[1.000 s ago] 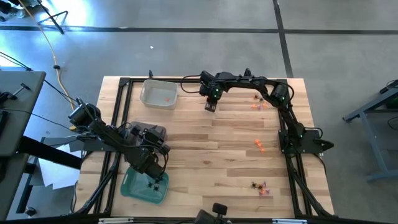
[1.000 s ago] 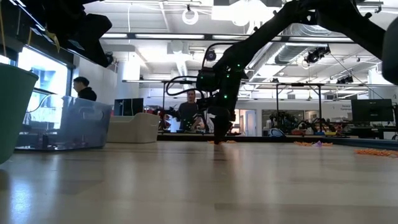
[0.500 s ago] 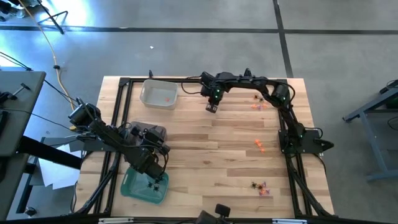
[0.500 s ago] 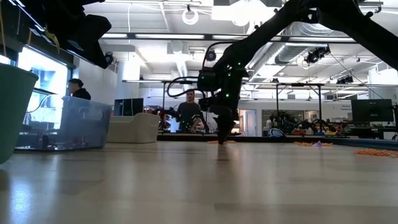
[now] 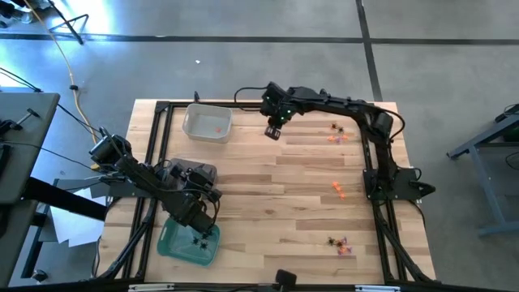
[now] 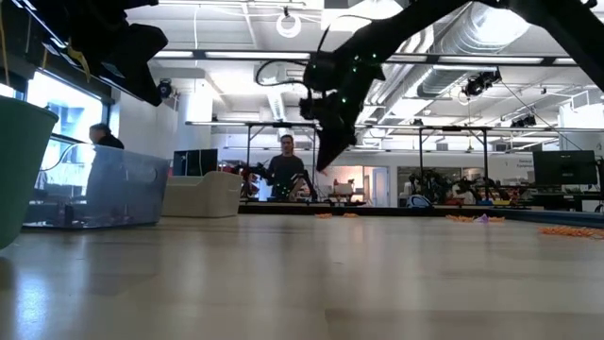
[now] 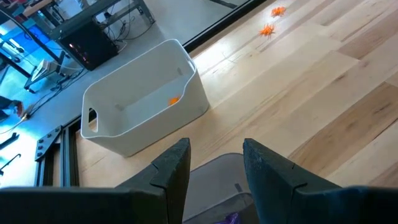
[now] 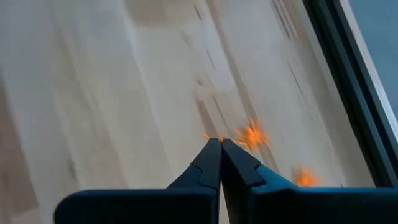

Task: Sort Halloween decoration
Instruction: Put the top center orange spider into the gray bin

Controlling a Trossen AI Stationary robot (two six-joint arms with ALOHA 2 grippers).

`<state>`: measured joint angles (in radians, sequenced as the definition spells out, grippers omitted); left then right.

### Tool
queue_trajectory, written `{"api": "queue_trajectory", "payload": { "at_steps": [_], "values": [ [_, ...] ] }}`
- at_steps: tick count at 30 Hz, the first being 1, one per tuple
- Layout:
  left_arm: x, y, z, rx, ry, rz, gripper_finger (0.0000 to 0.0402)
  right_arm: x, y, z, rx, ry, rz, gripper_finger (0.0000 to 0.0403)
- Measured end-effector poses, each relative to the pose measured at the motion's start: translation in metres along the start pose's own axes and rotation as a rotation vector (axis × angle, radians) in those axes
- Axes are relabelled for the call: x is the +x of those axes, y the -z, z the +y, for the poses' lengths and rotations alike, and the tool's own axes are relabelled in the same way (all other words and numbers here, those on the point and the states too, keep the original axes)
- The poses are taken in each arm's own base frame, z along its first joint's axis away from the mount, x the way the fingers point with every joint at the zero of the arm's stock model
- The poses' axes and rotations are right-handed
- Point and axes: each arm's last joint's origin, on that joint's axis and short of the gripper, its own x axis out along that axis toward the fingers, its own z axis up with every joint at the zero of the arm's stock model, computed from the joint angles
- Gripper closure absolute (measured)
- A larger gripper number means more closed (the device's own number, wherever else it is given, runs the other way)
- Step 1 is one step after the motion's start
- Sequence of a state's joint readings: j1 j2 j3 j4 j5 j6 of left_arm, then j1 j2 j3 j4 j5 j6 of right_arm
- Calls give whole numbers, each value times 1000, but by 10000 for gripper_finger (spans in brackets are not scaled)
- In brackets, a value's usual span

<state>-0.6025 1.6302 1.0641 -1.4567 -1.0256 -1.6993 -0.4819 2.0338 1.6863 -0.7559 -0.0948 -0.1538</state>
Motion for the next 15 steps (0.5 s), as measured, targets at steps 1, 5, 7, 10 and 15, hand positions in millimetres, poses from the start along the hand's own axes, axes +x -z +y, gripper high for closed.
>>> {"api": "queue_trajectory", "payload": {
  "at_steps": [1,5,7,10,15],
  "values": [
    [0,0,0,0,0,0,266,-2,-3,3,-9,-12,-24,402],
    [0,0,0,0,-1,4,266,-5,-16,18,-53,-66,-155,402],
    [0,0,0,0,-1,5,266,-5,-24,26,-77,-78,-221,402],
    [0,0,0,-1,-1,6,266,-8,-37,35,-107,-77,-351,402],
    [0,1,0,-25,-7,46,266,-15,-52,41,-94,-78,-522,402]
  ]
}}
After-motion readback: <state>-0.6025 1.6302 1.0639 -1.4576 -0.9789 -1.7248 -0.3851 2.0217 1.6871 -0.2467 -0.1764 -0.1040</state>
